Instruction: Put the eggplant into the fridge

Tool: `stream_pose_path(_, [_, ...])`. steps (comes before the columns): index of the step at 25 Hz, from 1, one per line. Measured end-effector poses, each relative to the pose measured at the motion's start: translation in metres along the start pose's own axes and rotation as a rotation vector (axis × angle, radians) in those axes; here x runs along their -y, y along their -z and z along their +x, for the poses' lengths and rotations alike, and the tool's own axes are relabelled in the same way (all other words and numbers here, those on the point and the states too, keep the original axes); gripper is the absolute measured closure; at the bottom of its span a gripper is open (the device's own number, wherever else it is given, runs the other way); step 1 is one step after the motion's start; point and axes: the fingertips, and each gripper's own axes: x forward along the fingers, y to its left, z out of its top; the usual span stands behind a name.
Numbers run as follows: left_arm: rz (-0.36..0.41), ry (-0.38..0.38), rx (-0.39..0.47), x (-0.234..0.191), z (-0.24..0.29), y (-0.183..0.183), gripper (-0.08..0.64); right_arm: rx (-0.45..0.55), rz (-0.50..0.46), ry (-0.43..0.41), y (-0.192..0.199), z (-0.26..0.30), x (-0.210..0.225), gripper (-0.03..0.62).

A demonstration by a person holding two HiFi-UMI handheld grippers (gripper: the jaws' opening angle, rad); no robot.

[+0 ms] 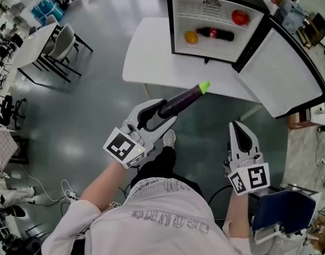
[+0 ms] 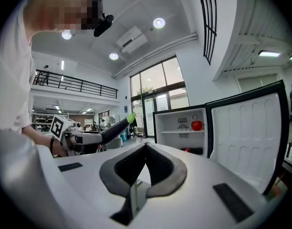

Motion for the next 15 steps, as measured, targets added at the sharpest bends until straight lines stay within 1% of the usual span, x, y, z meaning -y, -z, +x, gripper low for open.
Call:
stream_pose_path(6, [-0.027,0.022,-0.015,-0.054,0.027,0.007,0.356,-0.025,0.010,0.013,-0.003,0.058,0.016,0.589])
stream_pose_path(15, [-0.041,0.078,-0.045,-0.122,0.067,0.010,0.356,-0.047,0.013,0.035,-0.015,0.139,0.037,0.589])
